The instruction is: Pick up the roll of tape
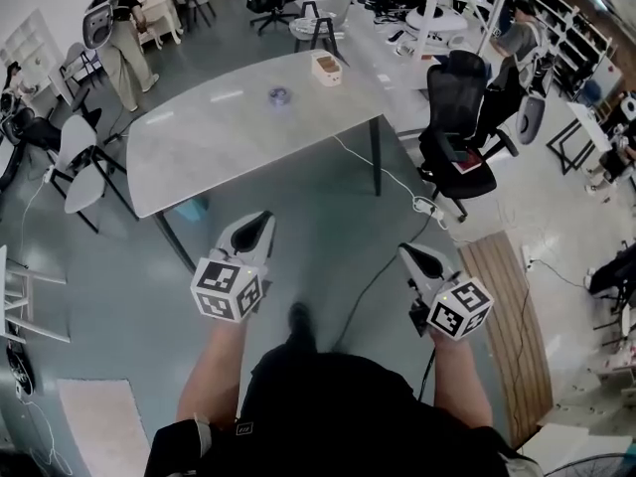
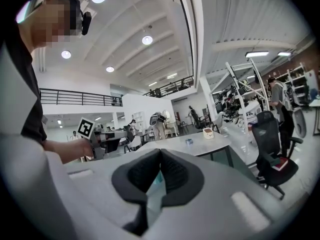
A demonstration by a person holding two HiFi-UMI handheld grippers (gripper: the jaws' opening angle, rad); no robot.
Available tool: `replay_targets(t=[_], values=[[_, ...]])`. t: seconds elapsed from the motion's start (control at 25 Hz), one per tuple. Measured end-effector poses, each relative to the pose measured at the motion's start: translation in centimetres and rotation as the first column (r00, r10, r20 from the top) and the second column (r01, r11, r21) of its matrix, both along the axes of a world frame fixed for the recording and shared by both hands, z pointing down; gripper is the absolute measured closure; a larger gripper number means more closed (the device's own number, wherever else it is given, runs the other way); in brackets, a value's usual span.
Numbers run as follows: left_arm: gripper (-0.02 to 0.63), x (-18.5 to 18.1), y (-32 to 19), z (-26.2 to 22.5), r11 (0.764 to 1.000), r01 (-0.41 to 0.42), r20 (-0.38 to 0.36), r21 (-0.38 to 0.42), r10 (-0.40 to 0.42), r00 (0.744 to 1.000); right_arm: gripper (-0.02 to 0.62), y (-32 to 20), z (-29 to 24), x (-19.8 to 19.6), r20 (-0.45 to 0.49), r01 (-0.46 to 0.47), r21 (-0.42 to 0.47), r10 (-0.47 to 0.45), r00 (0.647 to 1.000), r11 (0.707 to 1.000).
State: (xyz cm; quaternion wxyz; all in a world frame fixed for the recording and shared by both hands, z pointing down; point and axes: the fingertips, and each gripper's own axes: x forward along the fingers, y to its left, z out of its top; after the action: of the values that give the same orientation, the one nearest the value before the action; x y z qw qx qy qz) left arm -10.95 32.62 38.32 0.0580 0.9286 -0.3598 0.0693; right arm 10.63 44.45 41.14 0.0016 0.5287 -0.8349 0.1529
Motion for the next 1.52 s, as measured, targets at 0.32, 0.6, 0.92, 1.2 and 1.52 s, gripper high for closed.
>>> replay_targets(t=[0.32,0.6,0.92,1.2,1.52], values=[[0.476,-0.6,-10.3,0.4,1.000,-0.010,-0.006,-0.003,0.010,1.000,0.592,-10.5,-0.3,-0.8,-0.008,0.005,-0.013,-0.005,1.000,1.000],[0.411,-2.2,-16.9,1.1,0.999,-0.042,-0.005,-0.006,0.042,0.999,0.592,-18.2,0.1,-3.9,-0.009,0.028,-0.040,-0.028,1.000,0.999],[0.370,-5.8,-21.7,1.8,0.999,-0.051,-0.020,-0.015,0.050,0.999,0.592,-23.6,0.5,-7.9,-0.029,0.051,-0.065,-0.052,0.998,0.997],[0.370,-8.0,-23.8,2.1,0.999,-0.031,-0.033,-0.025,0.030,0.999,0.592,-26.2,-0.4,-9.1,-0.030,0.052,-0.063,-0.054,0.998,0.997],[0.370,-7.3,-27.8,2.9,0.999,-0.009,-0.011,-0.041,0.008,1.000,0.592,-30.6,1.2,-7.3,0.003,0.060,-0.078,-0.060,0.998,0.995]])
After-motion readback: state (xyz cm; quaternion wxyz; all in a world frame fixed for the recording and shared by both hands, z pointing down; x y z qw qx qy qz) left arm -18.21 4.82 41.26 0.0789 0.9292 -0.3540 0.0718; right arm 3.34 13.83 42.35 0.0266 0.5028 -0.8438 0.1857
